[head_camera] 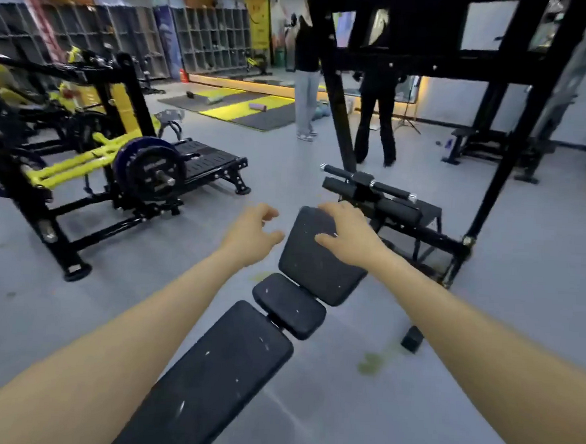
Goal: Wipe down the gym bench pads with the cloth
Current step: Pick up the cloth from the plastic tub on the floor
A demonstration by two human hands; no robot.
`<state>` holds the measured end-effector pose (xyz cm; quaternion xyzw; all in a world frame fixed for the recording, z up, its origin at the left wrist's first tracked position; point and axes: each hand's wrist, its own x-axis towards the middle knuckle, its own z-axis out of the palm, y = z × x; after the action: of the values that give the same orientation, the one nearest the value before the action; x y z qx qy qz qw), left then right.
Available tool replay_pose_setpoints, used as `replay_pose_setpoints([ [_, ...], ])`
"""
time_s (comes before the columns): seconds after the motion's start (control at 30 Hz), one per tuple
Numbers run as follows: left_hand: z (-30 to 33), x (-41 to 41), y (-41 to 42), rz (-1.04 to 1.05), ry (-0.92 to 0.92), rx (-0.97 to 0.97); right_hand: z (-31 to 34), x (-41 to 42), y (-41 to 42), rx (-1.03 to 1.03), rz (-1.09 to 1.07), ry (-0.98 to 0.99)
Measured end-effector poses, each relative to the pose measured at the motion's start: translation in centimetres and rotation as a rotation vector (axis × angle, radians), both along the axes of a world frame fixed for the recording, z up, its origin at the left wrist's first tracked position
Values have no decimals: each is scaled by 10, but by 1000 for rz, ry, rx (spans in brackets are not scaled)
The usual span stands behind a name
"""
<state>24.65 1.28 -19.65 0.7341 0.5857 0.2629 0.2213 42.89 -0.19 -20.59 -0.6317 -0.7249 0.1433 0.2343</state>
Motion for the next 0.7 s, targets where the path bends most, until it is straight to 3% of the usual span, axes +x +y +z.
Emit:
replay_pose_setpoints([
  [0.33,-71,276,-50,-422,91,-105,-74,258,-111,-152,-405,-41],
  [0.53,-131,457,-83,-532,91,-256,-117,421,-164,-292,-565,-61],
  [0.7,-171,559,-87,-602,104,-369,-146,527,-182,-381,-668,-45],
])
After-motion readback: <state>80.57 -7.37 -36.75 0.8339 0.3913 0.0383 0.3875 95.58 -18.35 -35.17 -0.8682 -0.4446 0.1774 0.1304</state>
